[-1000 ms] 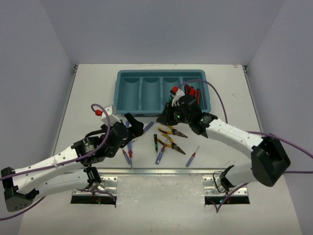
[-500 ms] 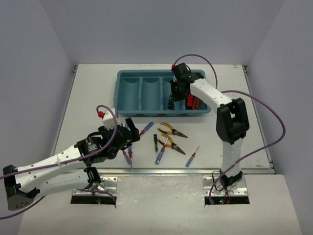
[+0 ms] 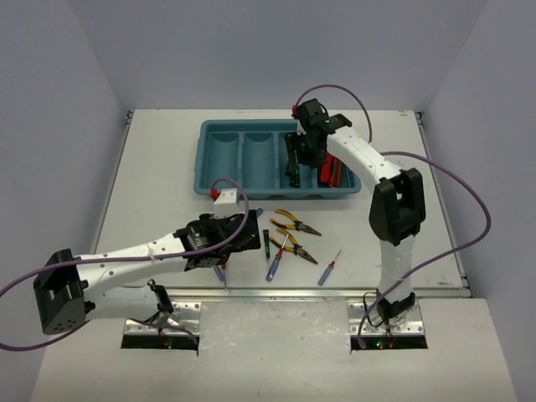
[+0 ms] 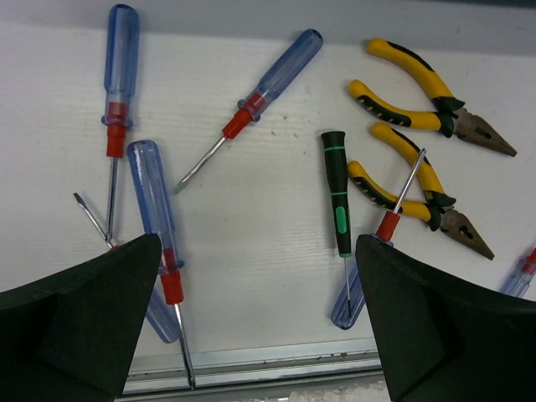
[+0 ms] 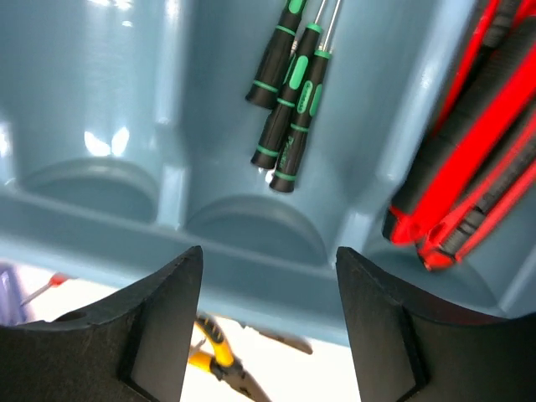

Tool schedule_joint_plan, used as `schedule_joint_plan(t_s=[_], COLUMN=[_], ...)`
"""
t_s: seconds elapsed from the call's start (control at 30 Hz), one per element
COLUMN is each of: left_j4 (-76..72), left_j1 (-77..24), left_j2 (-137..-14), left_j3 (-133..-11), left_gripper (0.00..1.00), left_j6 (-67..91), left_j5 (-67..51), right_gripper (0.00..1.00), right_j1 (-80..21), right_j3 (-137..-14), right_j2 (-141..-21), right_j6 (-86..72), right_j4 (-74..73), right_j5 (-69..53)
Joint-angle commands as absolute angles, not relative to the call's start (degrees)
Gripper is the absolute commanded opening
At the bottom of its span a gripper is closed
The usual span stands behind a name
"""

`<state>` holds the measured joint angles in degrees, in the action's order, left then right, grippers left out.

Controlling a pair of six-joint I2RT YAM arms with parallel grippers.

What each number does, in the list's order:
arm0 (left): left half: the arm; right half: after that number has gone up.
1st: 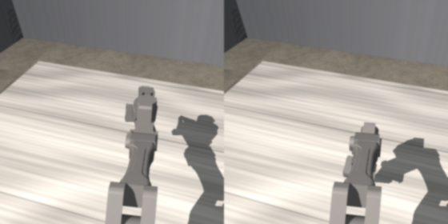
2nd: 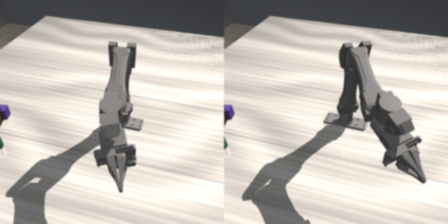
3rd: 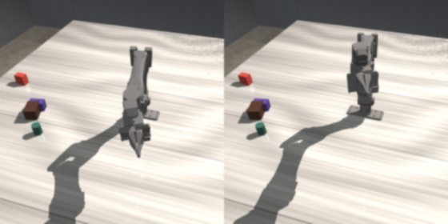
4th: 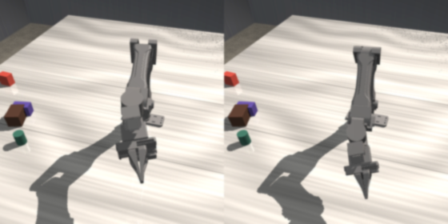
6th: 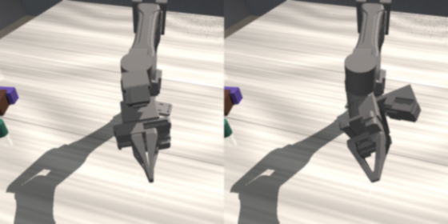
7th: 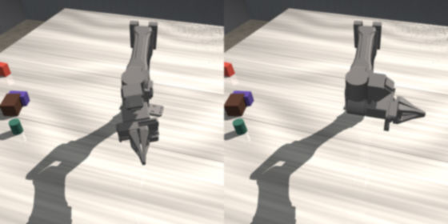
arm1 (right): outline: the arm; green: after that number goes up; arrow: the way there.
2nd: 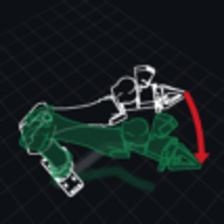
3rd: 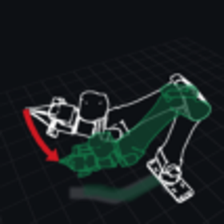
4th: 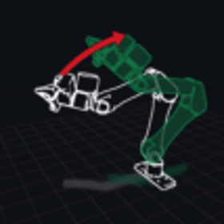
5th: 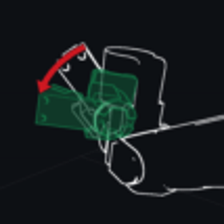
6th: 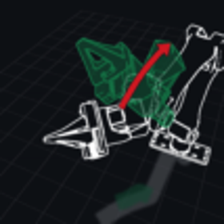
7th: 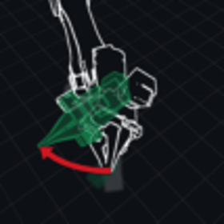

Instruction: Sort the tools into containers

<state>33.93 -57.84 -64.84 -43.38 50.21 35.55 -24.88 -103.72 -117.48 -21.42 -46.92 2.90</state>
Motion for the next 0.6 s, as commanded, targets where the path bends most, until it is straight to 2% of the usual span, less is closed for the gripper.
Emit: schedule_joint_plan(t_s=[0.0, 0.07, 0.2, 0.3, 0.37, 0.57], left_j4=[24.82, 24.85, 26.18, 26.98, 26.68, 25.17], left_j1=[-57.71, -57.28, -56.25, -55.99, -55.99, -56.07], left_j2=[-72.99, -76.03, -85.51, -90.81, -92.60, -96.98], left_j3=[-48.07, -50.70, -56.05, -57.68, -58.11, -57.87], left_gripper=[1.00, 0.97, 0.76, 0.72, 0.65, 0.58], left_j6=[47.23, 47.68, 49.03, 49.93, 50.30, 50.89], left_j5=[32.55, 32.54, 33.04, 33.08, 32.22, 28.25], right_gripper=[0.66, 0.66, 0.67, 0.67, 0.68, 0.68], right_j1=[-24.79, -24.79, -24.79, -24.71, -24.77, -24.70], right_j3=[-98.45, -91.93, -77.73, -71.12, -67.20, -63.05], right_j2=[-104.19, -97.69, -83.97, -77.80, -74.86, -70.31], right_j6=[-20.55, -20.76, -21.01, -20.57, -20.27, -20.30], right_j4=[-45.30, -42.14, -36.32, -34.87, -34.14, -32.70], right_j5=[1.65, 0.77, -0.95, -1.20, -0.78, -0.49])
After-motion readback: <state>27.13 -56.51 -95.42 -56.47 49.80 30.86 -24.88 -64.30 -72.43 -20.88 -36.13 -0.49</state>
